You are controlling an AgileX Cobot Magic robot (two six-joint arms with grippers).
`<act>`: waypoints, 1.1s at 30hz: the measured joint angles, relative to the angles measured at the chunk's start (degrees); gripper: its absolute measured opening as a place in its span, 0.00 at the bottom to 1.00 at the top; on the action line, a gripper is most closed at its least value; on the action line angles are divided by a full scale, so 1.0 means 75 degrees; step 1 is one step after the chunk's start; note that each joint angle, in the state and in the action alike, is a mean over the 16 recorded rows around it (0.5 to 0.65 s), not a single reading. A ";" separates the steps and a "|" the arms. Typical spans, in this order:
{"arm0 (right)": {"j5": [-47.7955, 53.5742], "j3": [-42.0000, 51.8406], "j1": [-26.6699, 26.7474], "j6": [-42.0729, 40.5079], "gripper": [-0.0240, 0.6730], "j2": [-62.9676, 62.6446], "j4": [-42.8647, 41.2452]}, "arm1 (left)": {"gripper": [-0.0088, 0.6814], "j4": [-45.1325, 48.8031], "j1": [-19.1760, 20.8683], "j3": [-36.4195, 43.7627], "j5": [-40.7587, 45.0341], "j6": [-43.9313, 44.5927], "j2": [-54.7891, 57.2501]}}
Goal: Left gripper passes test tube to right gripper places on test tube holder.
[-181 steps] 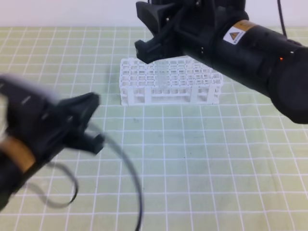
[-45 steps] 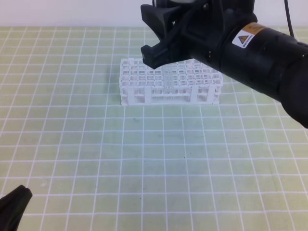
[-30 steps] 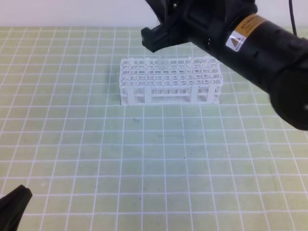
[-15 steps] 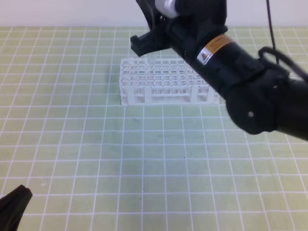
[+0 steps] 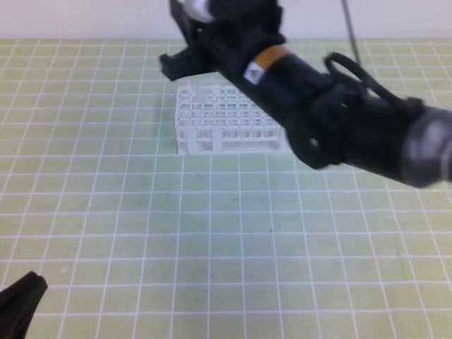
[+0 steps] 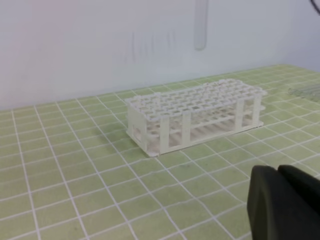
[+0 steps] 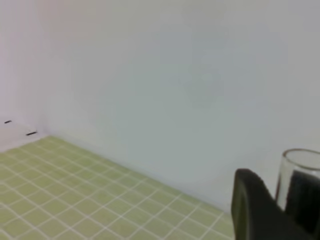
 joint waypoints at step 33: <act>0.0297 -0.1718 0.0030 0.0414 0.17 0.2091 0.0021 | 0.01 0.0002 -0.0002 0.0000 0.0044 0.0000 -0.0026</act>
